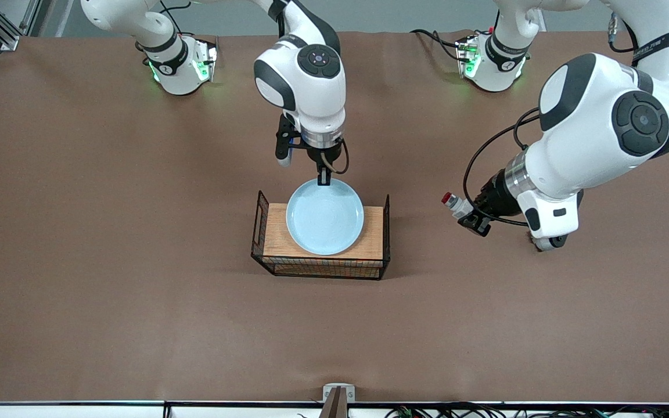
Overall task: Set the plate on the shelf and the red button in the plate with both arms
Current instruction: 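Lower the held plate onto the wooden tray with the right gripper, then open the right gripper and withdraw while the left gripper carries the button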
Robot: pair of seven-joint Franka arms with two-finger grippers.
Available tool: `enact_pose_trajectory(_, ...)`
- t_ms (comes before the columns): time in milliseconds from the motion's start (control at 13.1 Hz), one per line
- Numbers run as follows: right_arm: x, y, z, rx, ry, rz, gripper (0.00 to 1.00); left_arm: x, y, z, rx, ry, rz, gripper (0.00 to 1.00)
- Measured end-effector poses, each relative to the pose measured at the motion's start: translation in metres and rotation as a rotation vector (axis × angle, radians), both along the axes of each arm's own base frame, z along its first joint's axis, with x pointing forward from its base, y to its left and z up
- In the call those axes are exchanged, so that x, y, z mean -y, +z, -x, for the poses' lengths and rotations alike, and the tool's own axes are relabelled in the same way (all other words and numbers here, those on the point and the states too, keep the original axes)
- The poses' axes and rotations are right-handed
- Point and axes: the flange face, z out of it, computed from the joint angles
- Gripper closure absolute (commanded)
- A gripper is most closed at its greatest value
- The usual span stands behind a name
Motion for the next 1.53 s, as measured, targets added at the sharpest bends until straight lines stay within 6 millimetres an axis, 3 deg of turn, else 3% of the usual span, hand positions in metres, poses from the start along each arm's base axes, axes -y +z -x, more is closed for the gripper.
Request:
enact_pose_trajectory(77, -0.001, -0.003, -0.001, -0.001, 0.0, 0.003, 0.93, 0.0, 0.0, 0.0, 0.001, 0.0, 0.0, 0.72)
enact_pose_trajectory(153, -0.002, -0.006, -0.001, -0.002, 0.001, 0.005, 0.73, 0.0, 0.0, 0.0, 0.001, 0.001, 0.0, 0.72)
enact_pose_trajectory(230, -0.002, -0.007, -0.002, -0.001, 0.001, 0.007, 0.63, 0.0, 0.0, 0.0, 0.0, 0.002, 0.0, 0.72)
enact_pose_trajectory(383, -0.001, -0.01, -0.004, 0.011, 0.008, 0.024, 0.15, 0.003, -0.003, 0.0, -0.006, 0.008, -0.001, 0.72)
enact_pose_trajectory(460, -0.002, -0.013, -0.006, 0.015, 0.012, 0.031, 0.1, 0.005, -0.005, 0.0, -0.011, 0.011, -0.002, 0.72)
enact_pose_trajectory(613, -0.004, -0.019, -0.01, 0.019, 0.013, 0.04, 0.02, 0.013, -0.009, 0.002, -0.017, 0.003, -0.003, 0.72)
enact_pose_trajectory(766, -0.005, -0.021, -0.014, 0.023, 0.01, 0.04, 0.01, 0.02, -0.01, 0.005, -0.023, 0.006, -0.004, 0.72)
enact_pose_trajectory(996, -0.004, -0.002, -0.023, 0.031, 0.014, 0.039, 0.0, 0.028, -0.011, 0.008, -0.035, 0.053, -0.01, 0.72)
enact_pose_trajectory(1149, 0.006, 0.016, -0.034, 0.001, 0.087, 0.076, 0.0, 0.037, -0.011, 0.012, -0.041, 0.103, -0.022, 0.72)
enact_pose_trajectory(1379, 0.047, 0.055, -0.061, -0.099, 0.359, 0.117, 0.0, 0.055, -0.007, 0.014, -0.006, 0.248, -0.04, 0.72)
enact_pose_trajectory(1532, 0.099, 0.086, -0.077, -0.198, 0.574, 0.159, 0.0, 0.073, -0.012, 0.022, -0.001, 0.311, -0.068, 0.72)
